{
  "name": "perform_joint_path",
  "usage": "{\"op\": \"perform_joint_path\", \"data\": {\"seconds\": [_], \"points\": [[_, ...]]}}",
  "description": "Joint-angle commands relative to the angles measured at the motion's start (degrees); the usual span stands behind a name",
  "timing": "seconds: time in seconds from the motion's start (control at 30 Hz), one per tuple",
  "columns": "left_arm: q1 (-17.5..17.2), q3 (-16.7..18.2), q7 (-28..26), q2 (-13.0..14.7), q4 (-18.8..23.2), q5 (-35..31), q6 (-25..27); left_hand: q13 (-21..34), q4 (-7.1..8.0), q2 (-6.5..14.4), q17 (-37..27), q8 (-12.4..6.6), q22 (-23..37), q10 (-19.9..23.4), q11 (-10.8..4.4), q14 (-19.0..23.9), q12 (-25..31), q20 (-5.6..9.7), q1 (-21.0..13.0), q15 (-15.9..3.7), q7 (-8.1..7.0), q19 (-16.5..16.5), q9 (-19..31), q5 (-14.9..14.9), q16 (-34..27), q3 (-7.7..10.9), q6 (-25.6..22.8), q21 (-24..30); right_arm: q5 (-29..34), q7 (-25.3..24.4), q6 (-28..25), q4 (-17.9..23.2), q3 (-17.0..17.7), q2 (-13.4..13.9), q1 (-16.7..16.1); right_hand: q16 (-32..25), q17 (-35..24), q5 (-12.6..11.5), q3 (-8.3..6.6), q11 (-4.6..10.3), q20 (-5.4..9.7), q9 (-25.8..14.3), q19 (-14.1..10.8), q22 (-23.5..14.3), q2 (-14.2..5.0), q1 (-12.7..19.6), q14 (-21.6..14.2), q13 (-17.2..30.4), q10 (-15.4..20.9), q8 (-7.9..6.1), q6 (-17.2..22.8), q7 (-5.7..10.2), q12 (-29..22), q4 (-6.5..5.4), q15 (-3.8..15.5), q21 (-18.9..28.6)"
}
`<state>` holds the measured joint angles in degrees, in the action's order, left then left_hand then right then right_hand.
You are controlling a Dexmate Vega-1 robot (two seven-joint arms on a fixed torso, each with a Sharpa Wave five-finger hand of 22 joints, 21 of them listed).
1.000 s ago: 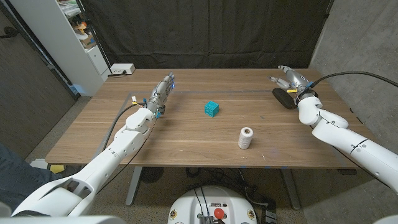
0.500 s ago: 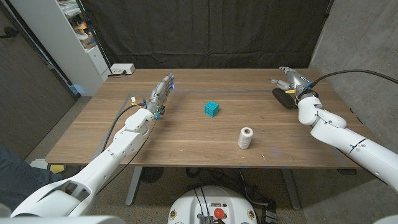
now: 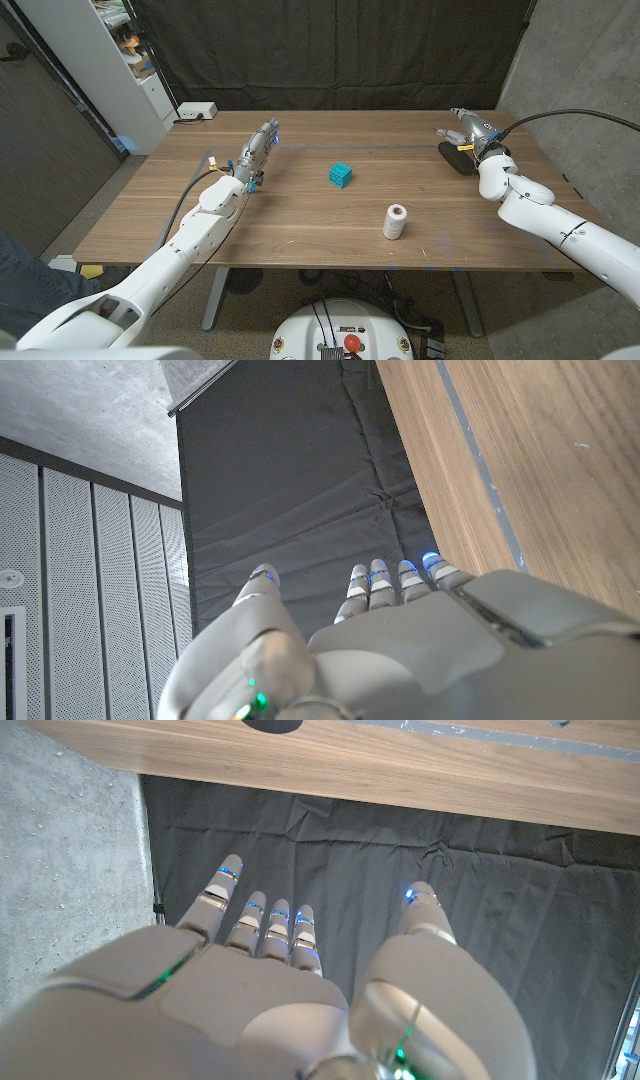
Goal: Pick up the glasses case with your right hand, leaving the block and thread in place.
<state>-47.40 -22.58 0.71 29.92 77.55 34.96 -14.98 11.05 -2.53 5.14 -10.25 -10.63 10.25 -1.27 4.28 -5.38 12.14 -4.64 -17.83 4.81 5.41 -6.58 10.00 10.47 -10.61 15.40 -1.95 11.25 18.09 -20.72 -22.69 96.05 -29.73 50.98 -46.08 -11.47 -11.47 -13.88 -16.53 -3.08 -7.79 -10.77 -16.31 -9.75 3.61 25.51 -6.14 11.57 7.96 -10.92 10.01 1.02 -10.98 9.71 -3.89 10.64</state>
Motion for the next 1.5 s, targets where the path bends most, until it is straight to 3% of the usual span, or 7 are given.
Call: {"op": "perform_joint_path", "data": {"seconds": [0.03,0.67,1.5], "points": [[-0.9,0.3,-0.6,0.5,1.2,0.0,0.1,0.1,-0.26,0.4,-0.2,-0.16,0.2,0.3,0.01,0.2,0.0,-0.12,0.1,-0.13,0.24,-0.2,0.2,0.2,-0.2,0.03,-0.6,0.3,0.7,1.9,-3.4,-0.9,-1.4,-0.4,1.3,-0.3,-0.1,-0.4,0.16,-0.11,-0.25,-0.4,-0.2,-0.1,0.53,0.4,-0.4,0.3,-0.1,-0.02,-0.4,0.04,-0.3,-0.07,0.03,0.2],[-0.9,0.4,-1.2,0.9,1.6,-0.2,0.8,0.1,-0.36,0.4,-0.2,-0.13,0.2,0.3,-0.04,0.2,0.0,-0.11,0.2,-0.13,0.27,-0.2,0.2,0.2,-0.2,0.01,-0.6,0.3,1.0,5.2,-6.4,-5.8,-5.4,-2.3,5.6,-0.4,-0.2,-1.2,0.29,-0.80,-0.92,-0.4,-0.7,-0.1,1.21,1.1,-0.6,0.4,0.0,-0.12,-0.6,-0.35,-0.5,-0.28,-0.26,0.4],[2.1,-0.4,0.8,-0.9,-3.4,0.0,0.1,0.1,-0.48,0.5,-0.2,-0.10,0.3,0.3,0.12,0.1,0.0,-0.62,0.3,-0.04,0.28,-0.4,0.2,0.2,-0.2,0.00,-0.7,0.3,1.1,7.6,-9.7,-8.7,-8.7,-3.6,9.0,-0.6,-0.3,-2.0,0.41,-1.18,-1.62,-0.4,-1.1,-0.1,1.69,1.5,-1.0,0.4,0.1,-0.19,-0.9,-0.63,-0.6,-0.56,-0.58,0.5]]}}
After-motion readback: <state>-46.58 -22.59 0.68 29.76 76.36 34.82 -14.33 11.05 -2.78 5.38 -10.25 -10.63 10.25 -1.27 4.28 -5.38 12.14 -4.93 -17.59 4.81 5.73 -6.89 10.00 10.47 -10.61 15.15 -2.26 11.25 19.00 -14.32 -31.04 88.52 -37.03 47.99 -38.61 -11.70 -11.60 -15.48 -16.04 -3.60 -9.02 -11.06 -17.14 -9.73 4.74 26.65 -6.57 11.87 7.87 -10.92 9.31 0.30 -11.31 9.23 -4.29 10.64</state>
